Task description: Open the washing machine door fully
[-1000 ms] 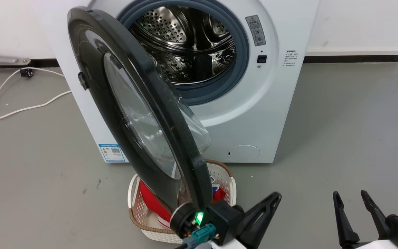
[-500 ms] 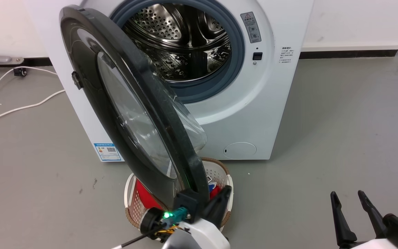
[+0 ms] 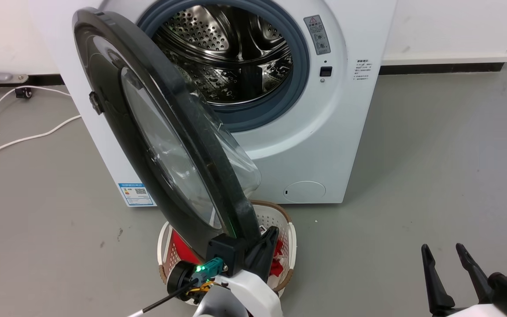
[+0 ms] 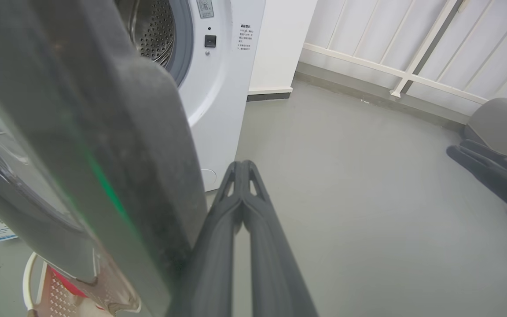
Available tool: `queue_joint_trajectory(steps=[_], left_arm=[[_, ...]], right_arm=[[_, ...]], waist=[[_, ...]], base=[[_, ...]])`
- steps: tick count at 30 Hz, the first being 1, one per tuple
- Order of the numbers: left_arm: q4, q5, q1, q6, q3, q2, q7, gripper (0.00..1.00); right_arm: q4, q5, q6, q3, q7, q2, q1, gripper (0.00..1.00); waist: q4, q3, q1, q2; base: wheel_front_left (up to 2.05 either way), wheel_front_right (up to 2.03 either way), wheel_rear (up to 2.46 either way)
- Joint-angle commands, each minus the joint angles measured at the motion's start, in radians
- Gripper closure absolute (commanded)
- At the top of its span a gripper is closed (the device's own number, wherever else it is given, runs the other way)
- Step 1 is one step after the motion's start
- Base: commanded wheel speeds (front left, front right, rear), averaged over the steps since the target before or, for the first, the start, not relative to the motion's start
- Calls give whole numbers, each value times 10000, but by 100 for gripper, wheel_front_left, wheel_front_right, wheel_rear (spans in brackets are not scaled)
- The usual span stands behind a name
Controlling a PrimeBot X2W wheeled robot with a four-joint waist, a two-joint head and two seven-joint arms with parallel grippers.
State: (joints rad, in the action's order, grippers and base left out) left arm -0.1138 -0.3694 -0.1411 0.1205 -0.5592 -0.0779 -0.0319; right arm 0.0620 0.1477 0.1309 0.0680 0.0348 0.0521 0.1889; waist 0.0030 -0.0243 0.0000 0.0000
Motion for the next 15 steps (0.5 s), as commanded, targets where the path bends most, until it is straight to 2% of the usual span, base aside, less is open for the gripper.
queue_joint_trajectory(steps=[1, 15], left_arm=[[24, 27, -29, 129, 179, -152, 42, 100], [727, 78, 459, 323, -29, -381, -44, 100]], right_arm=[[-31, 13, -3, 18, 59, -27, -119, 0], [-107, 92, -1, 29, 62, -25, -172, 0]], waist=[[35, -10, 0, 0], [678, -42, 0, 0]], base=[[0, 0, 0], [0, 0, 0]])
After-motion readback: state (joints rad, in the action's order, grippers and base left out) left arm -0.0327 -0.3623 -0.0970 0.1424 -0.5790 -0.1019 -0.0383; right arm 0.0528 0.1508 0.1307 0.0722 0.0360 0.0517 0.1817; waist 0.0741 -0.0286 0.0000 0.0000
